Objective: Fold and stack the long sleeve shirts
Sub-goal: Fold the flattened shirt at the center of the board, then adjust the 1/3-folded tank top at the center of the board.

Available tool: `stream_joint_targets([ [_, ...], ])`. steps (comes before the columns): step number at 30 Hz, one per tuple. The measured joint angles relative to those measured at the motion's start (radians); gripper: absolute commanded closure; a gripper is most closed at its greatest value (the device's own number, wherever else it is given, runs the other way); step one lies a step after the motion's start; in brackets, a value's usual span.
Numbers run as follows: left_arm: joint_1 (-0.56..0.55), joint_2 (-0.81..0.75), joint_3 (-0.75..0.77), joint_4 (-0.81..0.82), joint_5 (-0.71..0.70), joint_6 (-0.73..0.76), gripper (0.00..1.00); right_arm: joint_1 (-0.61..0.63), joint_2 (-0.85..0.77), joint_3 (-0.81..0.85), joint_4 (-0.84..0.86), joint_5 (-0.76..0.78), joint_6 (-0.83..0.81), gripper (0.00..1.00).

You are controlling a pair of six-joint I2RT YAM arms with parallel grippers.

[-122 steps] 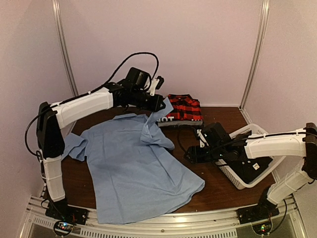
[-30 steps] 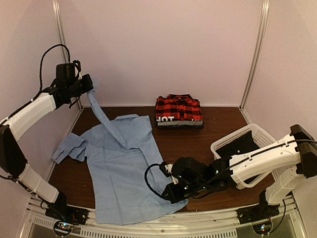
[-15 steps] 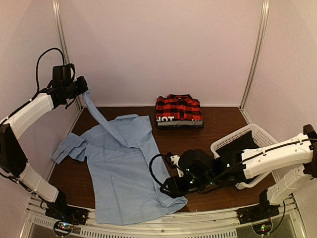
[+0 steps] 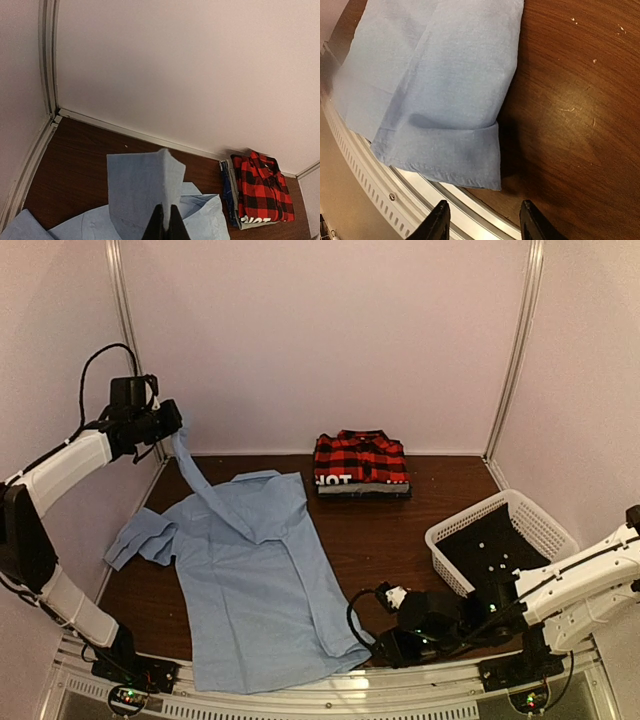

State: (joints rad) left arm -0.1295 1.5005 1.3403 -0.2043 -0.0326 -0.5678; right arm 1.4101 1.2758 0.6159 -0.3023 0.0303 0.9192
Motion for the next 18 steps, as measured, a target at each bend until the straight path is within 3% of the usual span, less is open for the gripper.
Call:
stream_joint_targets([
  [8, -0.053, 0.107, -0.006, 0.075, 0.238, -0.001, 1.00, 0.080, 0.035, -0.024, 0.074, 0.095, 0.012, 0.51],
  [18, -0.322, 0.348, 0.027, 0.084, 0.345, 0.012, 1.00, 0.092, 0.150, 0.001, 0.092, 0.215, 0.003, 0.61],
])
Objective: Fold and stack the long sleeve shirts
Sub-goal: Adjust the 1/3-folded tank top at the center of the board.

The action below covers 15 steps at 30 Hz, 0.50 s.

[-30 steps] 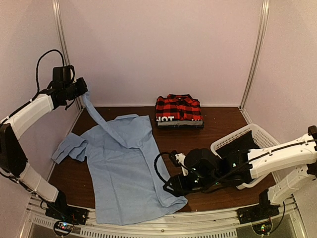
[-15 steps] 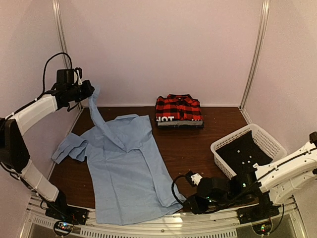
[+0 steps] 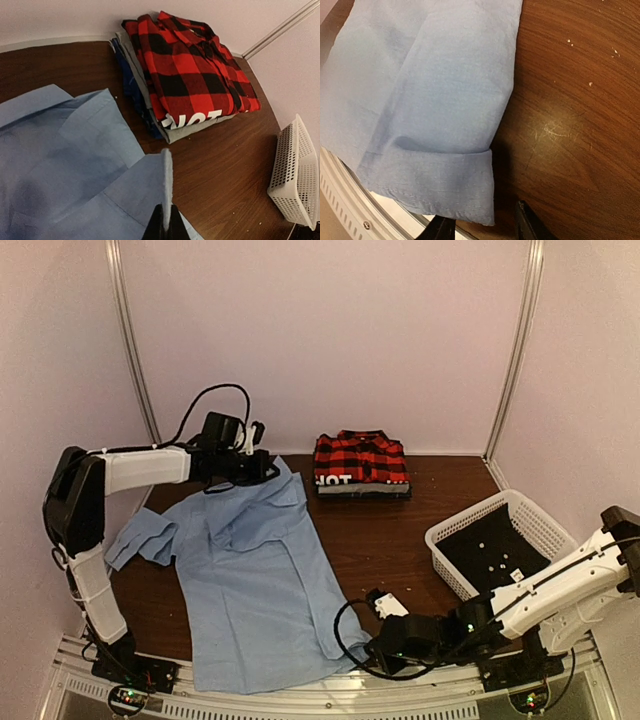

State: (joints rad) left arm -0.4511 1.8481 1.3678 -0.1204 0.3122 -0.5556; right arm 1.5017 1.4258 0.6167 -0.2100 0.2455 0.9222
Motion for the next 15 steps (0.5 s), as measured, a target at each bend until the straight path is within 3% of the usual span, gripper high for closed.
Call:
stream_joint_targets([
  [6, -0.060, 0.130, 0.005, 0.000, 0.021, 0.000, 1.00, 0.005, 0.005, 0.033, 0.019, 0.032, -0.007, 0.75],
  [13, -0.058, 0.229, 0.005, -0.012, 0.009, -0.001, 1.00, 0.023, 0.035, 0.051, 0.027, 0.036, -0.023, 1.00],
  [15, -0.058, 0.245, 0.006, -0.021, -0.008, -0.001, 1.00, 0.030, 0.038, 0.054, 0.027, 0.035, -0.024, 1.00],
])
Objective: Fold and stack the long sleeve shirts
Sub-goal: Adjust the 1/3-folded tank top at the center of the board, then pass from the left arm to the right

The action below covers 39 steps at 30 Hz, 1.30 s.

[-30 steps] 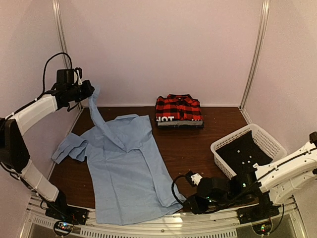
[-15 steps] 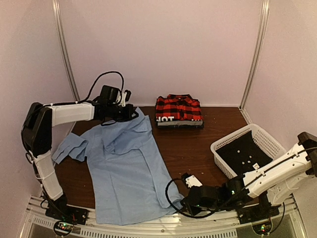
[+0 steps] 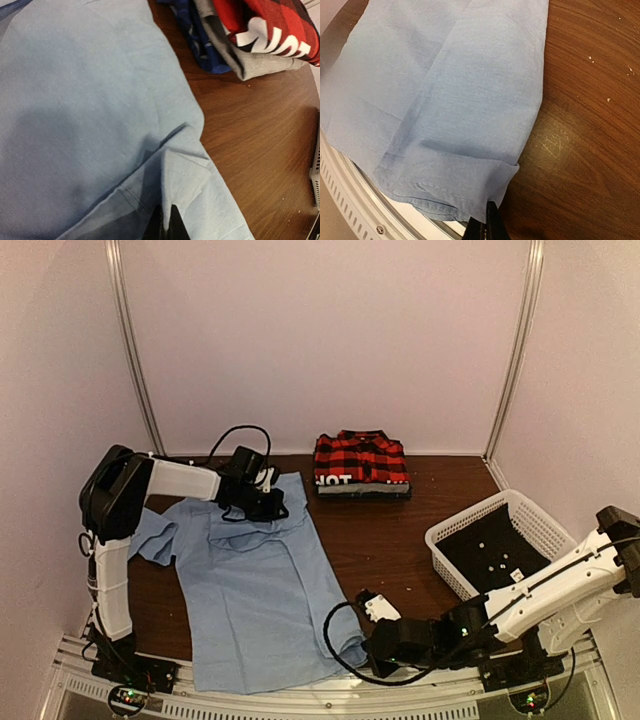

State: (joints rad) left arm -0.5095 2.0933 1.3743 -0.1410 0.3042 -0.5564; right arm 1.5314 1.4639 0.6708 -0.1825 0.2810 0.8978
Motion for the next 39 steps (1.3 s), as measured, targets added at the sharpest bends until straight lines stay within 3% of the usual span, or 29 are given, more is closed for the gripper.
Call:
stream_joint_targets([
  [15, 0.015, 0.083, 0.087, -0.075, -0.102, 0.000, 1.00, 0.077, -0.002, 0.003, -0.064, 0.004, 0.050, 1.00],
  [16, 0.016, 0.084, 0.090, -0.079, -0.103, 0.000, 1.00, 0.078, -0.002, 0.003, -0.064, 0.004, 0.053, 0.98],
  [21, 0.018, 0.085, 0.101, -0.097, -0.102, 0.003, 1.00, 0.080, -0.002, 0.003, -0.069, 0.003, 0.053, 0.69],
  [26, 0.024, 0.085, 0.108, -0.113, -0.097, 0.013, 1.00, 0.086, -0.060, 0.014, -0.120, 0.006, 0.042, 0.61],
  [32, 0.026, 0.075, 0.113, -0.136, -0.082, 0.024, 1.00, 0.051, -0.162, 0.083, -0.145, 0.016, 0.002, 0.65],
  [39, 0.029, -0.007, 0.127, -0.187, -0.085, 0.036, 1.00, -0.120, -0.128, 0.106, -0.064, -0.027, -0.082, 0.66],
])
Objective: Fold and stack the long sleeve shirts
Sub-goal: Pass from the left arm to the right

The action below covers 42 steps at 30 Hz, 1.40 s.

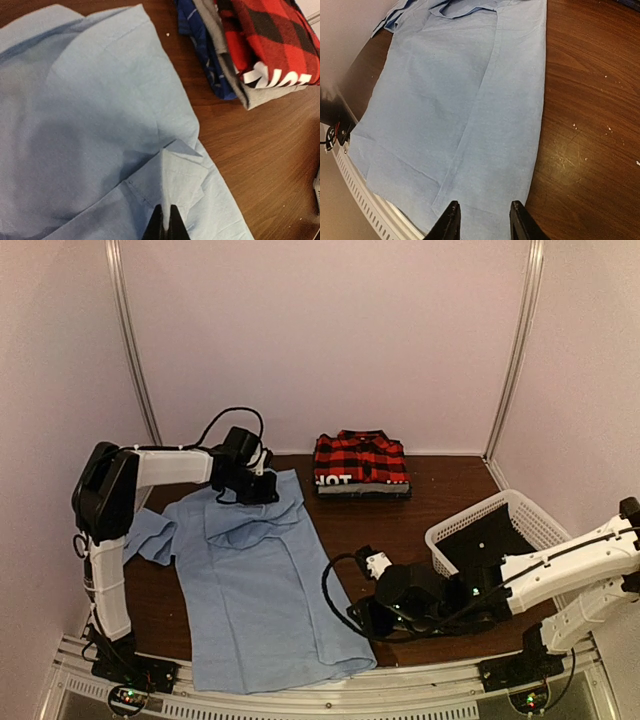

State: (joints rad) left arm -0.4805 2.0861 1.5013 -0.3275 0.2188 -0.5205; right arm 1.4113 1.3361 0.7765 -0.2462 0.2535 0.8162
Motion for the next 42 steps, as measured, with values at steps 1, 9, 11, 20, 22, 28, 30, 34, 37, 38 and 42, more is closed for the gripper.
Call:
stream_joint_targets([
  [1, 0.001, -0.019, 0.001, -0.004, -0.005, 0.002, 1.00, -0.019, 0.026, 0.008, 0.018, -0.012, -0.011, 0.67],
  [9, 0.024, -0.237, -0.005, -0.076, -0.170, -0.004, 1.00, -0.066, 0.263, 0.079, 0.104, -0.124, -0.070, 0.69],
  [11, 0.063, -0.319, -0.022, -0.084, -0.221, -0.011, 1.00, -0.066, 0.288, 0.076, 0.113, -0.150, -0.071, 0.69],
  [20, 0.349, -0.567, -0.190, -0.080, -0.309, -0.051, 1.00, -0.063, 0.332, 0.042, 0.183, -0.259, -0.053, 0.69],
  [22, 0.347, -0.576, -0.214, -0.088, -0.309, -0.051, 1.00, -0.056, 0.336, 0.034, 0.186, -0.277, -0.050, 0.69],
  [28, 0.331, -0.673, -0.309, -0.101, -0.309, -0.070, 1.00, -0.029, 0.338, 0.033, 0.184, -0.298, -0.049, 0.69],
  [30, 0.331, -0.734, -0.336, -0.097, -0.303, -0.078, 1.00, -0.024, 0.338, 0.031, 0.183, -0.302, -0.049, 0.68],
  [34, 0.331, -0.850, -0.397, -0.047, -0.204, -0.077, 1.00, -0.024, 0.329, 0.030, 0.174, -0.300, -0.048, 0.68],
  [37, 0.322, -0.904, -0.462, 0.019, -0.052, -0.072, 1.00, -0.028, 0.294, 0.031, 0.153, -0.276, -0.045, 0.68],
  [38, 0.311, -0.909, -0.478, 0.037, -0.002, -0.068, 1.00, -0.029, 0.276, 0.031, 0.142, -0.264, -0.045, 0.67],
  [42, 0.181, -0.900, -0.515, 0.104, 0.203, -0.013, 1.00, -0.057, 0.190, 0.037, 0.129, -0.206, -0.043, 0.66],
])
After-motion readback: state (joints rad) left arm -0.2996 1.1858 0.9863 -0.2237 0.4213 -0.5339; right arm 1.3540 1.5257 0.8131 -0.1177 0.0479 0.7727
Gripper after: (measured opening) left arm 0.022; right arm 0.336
